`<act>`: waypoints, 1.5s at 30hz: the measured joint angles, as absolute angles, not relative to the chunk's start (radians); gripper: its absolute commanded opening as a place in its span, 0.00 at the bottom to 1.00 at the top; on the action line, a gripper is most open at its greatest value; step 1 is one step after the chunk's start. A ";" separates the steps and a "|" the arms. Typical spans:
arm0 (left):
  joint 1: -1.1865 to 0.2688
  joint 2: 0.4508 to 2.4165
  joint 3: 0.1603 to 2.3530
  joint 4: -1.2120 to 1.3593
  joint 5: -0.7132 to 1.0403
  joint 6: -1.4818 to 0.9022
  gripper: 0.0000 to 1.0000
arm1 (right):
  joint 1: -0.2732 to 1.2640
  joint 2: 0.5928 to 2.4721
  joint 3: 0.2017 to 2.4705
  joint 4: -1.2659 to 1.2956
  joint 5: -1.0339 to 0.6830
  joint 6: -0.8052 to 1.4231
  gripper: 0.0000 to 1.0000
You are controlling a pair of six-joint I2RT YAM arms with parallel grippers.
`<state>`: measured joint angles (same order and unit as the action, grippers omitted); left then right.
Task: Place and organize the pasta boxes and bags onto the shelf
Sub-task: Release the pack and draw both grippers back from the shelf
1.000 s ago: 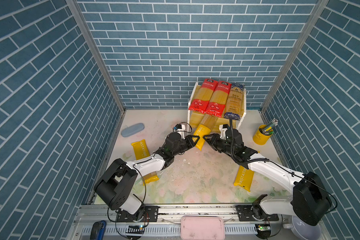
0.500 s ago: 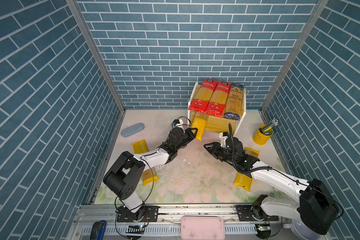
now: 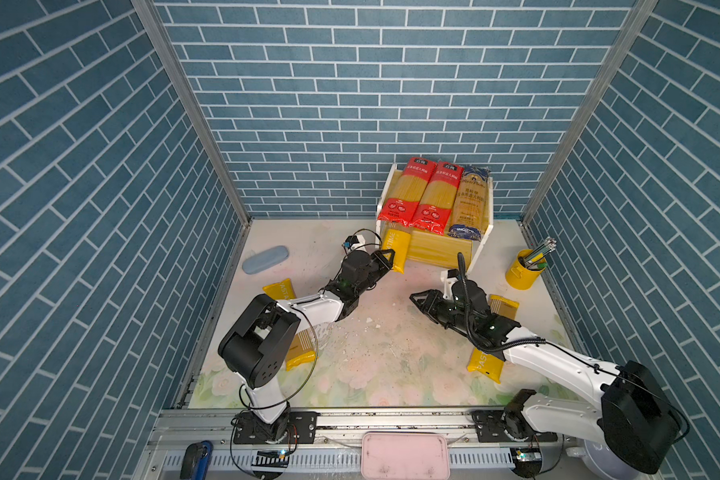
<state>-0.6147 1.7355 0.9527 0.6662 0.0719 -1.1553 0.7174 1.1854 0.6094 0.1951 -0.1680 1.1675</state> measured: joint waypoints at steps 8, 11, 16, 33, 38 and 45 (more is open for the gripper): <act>-0.606 1.747 0.968 0.660 0.085 -1.148 0.41 | 0.722 1.186 0.607 0.198 -0.168 1.171 0.35; -0.606 1.745 0.968 0.648 0.094 -1.135 0.51 | 0.722 1.191 0.607 0.203 -0.168 1.171 0.35; -0.606 1.710 0.966 0.608 0.106 -1.113 0.59 | 0.724 1.208 0.607 0.204 -0.169 1.171 0.35; -0.606 1.565 0.914 0.482 0.126 -1.023 0.79 | 0.726 1.251 0.610 0.213 -0.178 1.171 0.34; -0.607 1.483 0.891 0.407 0.144 -0.967 0.81 | 0.726 1.274 0.625 0.216 -0.180 1.171 0.34; -0.614 1.297 0.829 0.231 0.165 -0.880 0.83 | 0.726 1.314 0.685 0.212 -0.189 1.171 0.34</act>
